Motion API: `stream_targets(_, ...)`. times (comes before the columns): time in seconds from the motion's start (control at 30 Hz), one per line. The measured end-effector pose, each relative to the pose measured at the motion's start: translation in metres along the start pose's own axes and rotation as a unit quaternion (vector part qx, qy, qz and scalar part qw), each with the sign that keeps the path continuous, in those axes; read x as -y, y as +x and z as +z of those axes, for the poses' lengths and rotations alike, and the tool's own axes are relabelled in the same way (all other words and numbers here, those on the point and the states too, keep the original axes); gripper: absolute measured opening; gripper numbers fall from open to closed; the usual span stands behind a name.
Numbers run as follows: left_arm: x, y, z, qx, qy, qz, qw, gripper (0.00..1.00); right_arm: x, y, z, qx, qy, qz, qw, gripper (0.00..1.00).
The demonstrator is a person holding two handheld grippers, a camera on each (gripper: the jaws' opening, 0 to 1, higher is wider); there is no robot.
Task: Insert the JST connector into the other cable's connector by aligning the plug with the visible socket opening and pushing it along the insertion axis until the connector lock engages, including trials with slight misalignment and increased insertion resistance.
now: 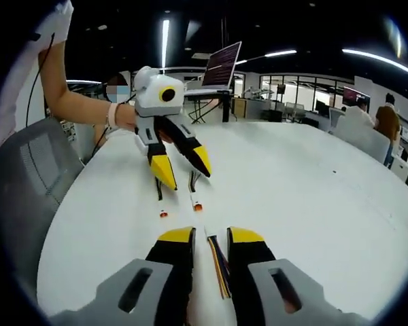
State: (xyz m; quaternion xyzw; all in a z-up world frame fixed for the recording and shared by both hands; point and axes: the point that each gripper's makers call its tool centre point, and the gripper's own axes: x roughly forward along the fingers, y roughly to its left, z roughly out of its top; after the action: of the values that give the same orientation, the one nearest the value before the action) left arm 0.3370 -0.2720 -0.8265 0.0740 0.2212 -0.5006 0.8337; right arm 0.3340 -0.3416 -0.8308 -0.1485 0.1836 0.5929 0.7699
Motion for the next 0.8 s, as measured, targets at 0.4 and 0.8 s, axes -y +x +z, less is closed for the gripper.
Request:
stream_targets(0.4, -0.001, 0.009, -0.004, -0.005, -0.004, -0.015, 0.9999, 0.22, 0.002, 0.005, -0.009, -0.004, 0.007, 0.01, 0.9999, 0.13)
stream_targets(0.8, 0.004, 0.014, -0.007, -0.008, 0.011, -0.037, 0.9992, 0.19, 0.002, 0.012, -0.012, 0.005, 0.01, 0.009, 0.9999, 0.09)
